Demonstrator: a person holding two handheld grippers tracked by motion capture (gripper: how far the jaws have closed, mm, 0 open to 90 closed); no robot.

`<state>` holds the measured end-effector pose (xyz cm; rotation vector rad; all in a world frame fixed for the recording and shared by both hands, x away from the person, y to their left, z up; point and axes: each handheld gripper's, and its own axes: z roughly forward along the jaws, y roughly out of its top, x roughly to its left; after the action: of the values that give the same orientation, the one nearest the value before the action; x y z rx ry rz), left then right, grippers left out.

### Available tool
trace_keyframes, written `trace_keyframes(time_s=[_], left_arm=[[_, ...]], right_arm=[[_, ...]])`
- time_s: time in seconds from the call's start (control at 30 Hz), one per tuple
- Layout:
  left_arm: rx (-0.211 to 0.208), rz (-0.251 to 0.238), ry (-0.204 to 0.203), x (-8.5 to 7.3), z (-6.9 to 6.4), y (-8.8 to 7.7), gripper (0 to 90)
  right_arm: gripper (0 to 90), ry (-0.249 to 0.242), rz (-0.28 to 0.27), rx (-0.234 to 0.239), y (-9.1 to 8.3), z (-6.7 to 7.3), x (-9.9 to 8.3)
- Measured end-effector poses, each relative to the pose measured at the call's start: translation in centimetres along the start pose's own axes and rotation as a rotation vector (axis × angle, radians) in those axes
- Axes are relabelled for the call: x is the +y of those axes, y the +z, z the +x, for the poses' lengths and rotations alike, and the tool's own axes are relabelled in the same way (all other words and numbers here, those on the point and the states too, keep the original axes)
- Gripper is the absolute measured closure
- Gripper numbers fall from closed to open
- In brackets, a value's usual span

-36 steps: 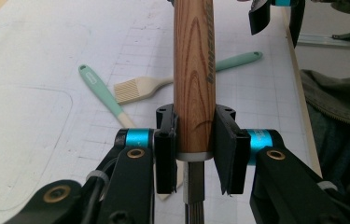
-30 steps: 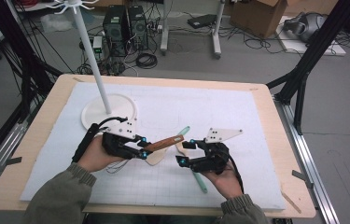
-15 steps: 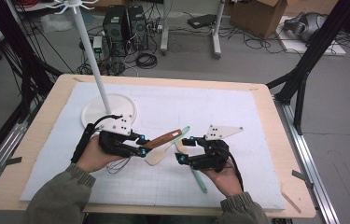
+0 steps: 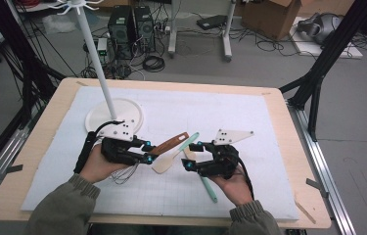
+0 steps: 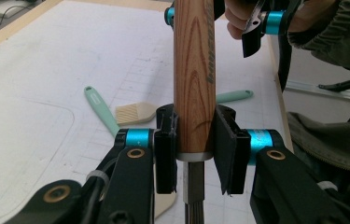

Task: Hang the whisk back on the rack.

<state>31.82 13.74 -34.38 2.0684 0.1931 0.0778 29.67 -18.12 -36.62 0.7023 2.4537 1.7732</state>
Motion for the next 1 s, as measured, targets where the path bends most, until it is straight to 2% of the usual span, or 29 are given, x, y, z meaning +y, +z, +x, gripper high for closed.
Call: trace_keyframes(time_s=[0.23,0.47,0.6,0.7,1.0], left_arm=[[0.004,-0.019,-0.011,-0.2,-0.1,0.1,71.4],[0.000,-0.019,-0.016,-0.2,-0.2,0.5,71.4],[0.010,-0.021,-0.015,-0.2,-0.2,0.6,71.4],[0.015,-0.007,-0.005,-0.2,-0.2,0.6,71.4],[0.017,-0.011,-0.006,-0.3,-0.2,0.6,71.4]], right_arm=[[37.0,0.015,-0.010,0.007,0.3,0.0,0.6],[42.1,0.023,-0.033,0.047,1.3,0.0,1.6],[46.3,0.044,-0.064,0.083,1.9,-0.1,2.0],[51.4,0.061,-0.076,0.100,2.3,-0.1,2.3],[68.9,0.092,-0.088,0.144,3.5,-0.3,2.8]])
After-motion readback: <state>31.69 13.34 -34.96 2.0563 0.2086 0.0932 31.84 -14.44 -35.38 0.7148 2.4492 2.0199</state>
